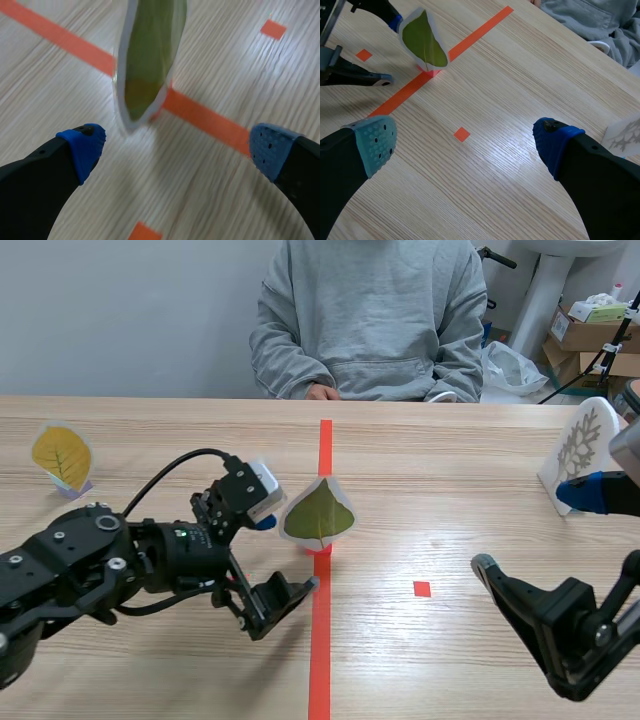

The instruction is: Do the leaf sorting experiment

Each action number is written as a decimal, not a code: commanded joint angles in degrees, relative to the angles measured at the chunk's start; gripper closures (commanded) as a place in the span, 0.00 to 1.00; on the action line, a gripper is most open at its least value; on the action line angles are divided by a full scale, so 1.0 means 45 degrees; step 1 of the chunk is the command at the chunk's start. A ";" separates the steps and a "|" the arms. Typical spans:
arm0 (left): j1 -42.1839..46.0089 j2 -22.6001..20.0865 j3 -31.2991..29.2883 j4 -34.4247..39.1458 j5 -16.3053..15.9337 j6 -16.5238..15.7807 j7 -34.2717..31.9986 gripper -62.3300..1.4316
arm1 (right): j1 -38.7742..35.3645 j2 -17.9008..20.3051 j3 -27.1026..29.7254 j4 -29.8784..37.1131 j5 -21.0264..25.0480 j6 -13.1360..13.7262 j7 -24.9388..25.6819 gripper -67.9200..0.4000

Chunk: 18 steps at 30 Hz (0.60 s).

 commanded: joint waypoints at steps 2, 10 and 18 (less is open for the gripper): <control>-0.0311 0.0491 -0.0180 0.0029 -0.0112 0.0073 -0.0126 0.02 | 0.0112 0.0102 0.0024 -0.0019 0.0073 -0.0092 0.0097 0.18; -0.0665 0.1379 -0.0180 -0.0593 -0.0039 0.0355 -0.0146 0.02 | 0.0112 0.0102 0.0024 -0.0019 0.0073 -0.0092 0.0097 0.18; -0.0661 0.1579 -0.0180 -0.0675 -0.0029 0.0471 -0.0335 0.07 | 0.0112 0.0102 0.0024 -0.0019 0.0073 -0.0092 0.0102 0.18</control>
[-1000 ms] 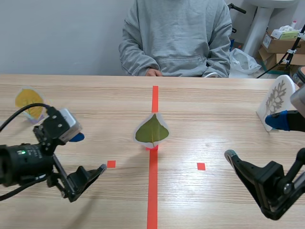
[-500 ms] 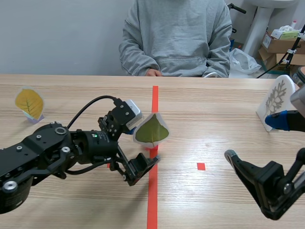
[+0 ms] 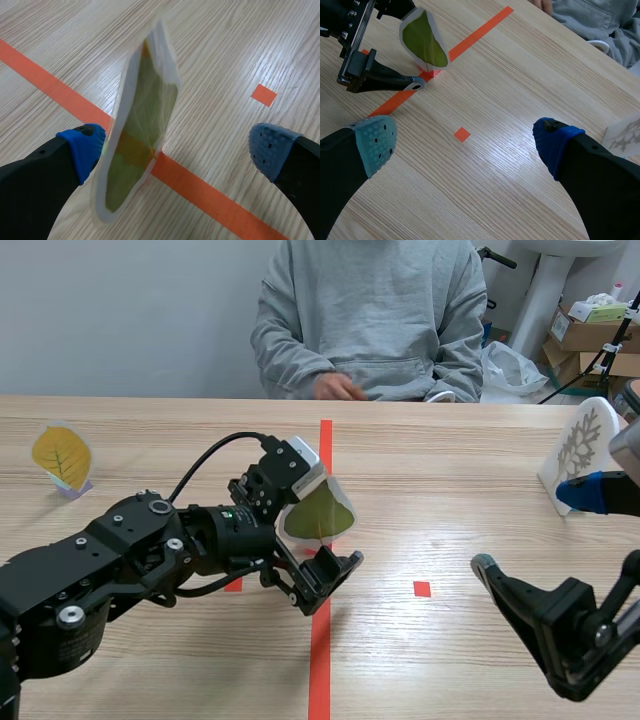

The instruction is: Do the leaf sorting experiment

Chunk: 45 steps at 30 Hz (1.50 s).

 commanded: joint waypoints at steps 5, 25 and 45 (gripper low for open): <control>-0.0073 0.0087 -0.0117 0.0131 -0.0078 0.0063 -0.0223 0.39 | 0.0112 0.0102 0.0024 -0.0019 0.0073 -0.0092 0.0102 0.18; -0.0068 0.0092 -0.0121 0.0160 -0.0233 0.0155 -0.0321 0.92 | 0.0112 0.0102 0.0024 -0.0019 0.0073 -0.0092 0.0102 0.18; 0.4847 -0.1122 -0.4532 0.5663 -0.1710 -0.0427 -0.0019 0.92 | 0.0112 0.0102 0.0024 -0.0019 0.0073 -0.0092 0.0097 0.18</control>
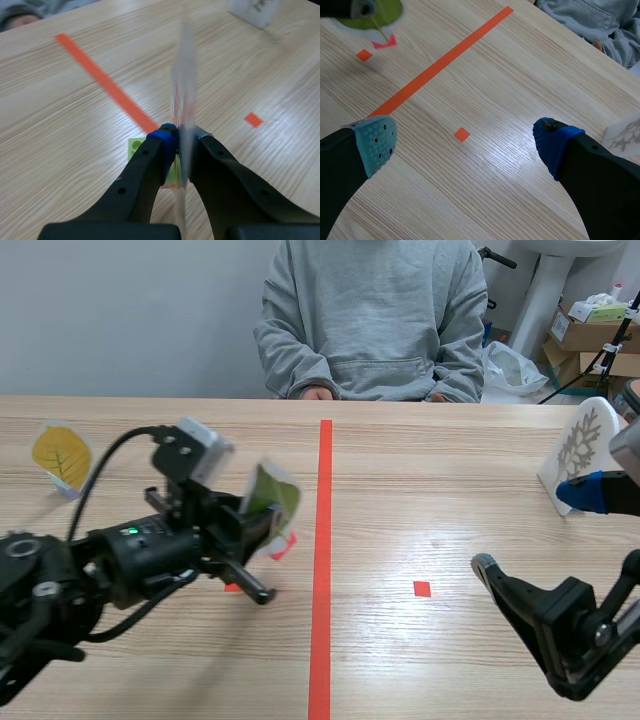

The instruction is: Do the leaf sorting experiment

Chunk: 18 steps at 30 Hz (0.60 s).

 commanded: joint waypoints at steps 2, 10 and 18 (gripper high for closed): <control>0.0476 -0.0272 -0.0991 0.0311 -0.0520 -0.0248 -0.0505 0.92 | 0.0112 0.0102 0.0024 -0.0019 0.0073 -0.0092 0.0097 0.18; 0.0787 -0.0607 -0.3672 -0.0185 -0.0549 -0.0029 -0.0826 0.92 | 0.0112 0.0097 0.0024 -0.0019 0.0078 -0.0092 0.0102 0.18; -0.1151 -0.1676 -0.4362 -0.3143 -0.0325 0.1030 -0.1273 0.92 | 0.0112 0.0097 0.0024 -0.0019 0.0078 -0.0092 0.0107 0.18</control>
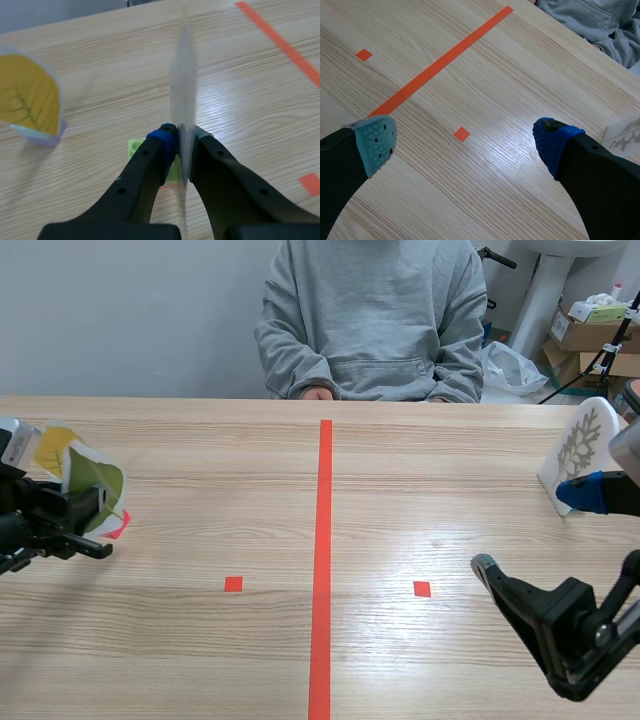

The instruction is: Do the leaf sorting experiment

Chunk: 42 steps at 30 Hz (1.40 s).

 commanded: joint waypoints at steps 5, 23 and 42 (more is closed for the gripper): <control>-0.1904 -0.0753 -0.0442 -0.2268 0.0024 0.0534 -0.0636 0.92 | 0.0112 0.0097 0.0024 -0.0019 0.0078 -0.0092 0.0107 0.18; -0.5430 -0.1341 -0.0549 -0.7990 0.1326 0.1705 -0.1943 0.92 | 0.0107 0.0097 0.0024 -0.0019 0.0078 -0.0092 0.0049 0.18; -0.5450 -0.1336 -0.0549 -0.8238 0.1311 0.1977 -0.2521 0.12 | 0.0107 0.0097 0.0024 -0.0019 0.0078 -0.0087 -0.0039 0.18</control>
